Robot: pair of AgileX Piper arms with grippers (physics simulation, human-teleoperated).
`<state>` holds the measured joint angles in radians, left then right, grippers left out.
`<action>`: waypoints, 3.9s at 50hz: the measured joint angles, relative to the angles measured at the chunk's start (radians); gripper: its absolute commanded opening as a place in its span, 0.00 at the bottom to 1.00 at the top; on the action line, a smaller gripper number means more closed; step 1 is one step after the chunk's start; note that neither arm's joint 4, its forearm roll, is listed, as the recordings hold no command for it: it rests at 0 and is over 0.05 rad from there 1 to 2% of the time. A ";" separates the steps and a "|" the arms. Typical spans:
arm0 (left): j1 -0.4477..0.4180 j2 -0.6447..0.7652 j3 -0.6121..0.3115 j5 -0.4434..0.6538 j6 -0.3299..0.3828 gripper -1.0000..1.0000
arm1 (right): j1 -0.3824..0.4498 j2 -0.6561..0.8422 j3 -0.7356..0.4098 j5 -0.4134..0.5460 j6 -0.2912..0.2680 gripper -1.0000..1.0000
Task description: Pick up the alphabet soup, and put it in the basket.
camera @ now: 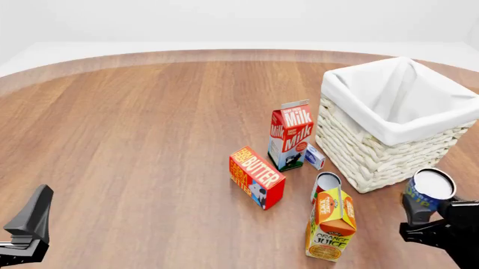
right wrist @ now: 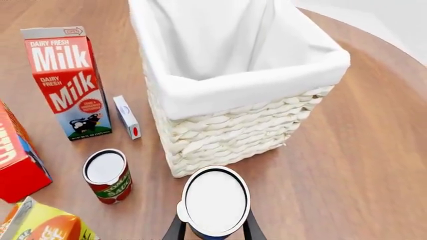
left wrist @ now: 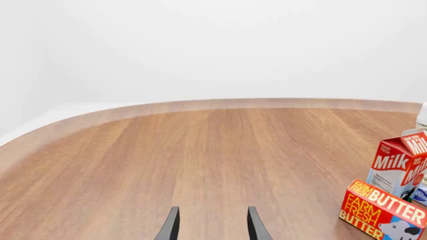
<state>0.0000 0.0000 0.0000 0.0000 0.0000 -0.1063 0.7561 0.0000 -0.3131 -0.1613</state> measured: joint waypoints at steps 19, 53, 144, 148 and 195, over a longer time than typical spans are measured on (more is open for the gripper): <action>0.000 0.000 0.000 0.000 0.000 1.00 | 0.010 -0.100 -0.031 0.106 -0.033 0.00; 0.000 0.000 0.000 0.000 0.000 1.00 | 0.035 -0.198 -0.199 0.284 -0.054 0.00; 0.000 0.000 0.000 0.000 0.000 1.00 | 0.071 0.057 -0.813 0.586 -0.061 0.00; 0.000 0.000 0.000 0.000 0.000 1.00 | 0.075 0.076 -0.833 0.595 -0.061 0.00; 0.000 0.000 0.000 0.000 0.000 1.00 | 0.079 0.325 -1.031 0.628 -0.061 0.00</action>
<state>0.0000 0.0000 0.0000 0.0000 0.0000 -0.0271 1.0812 -1.0311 0.3149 -0.2220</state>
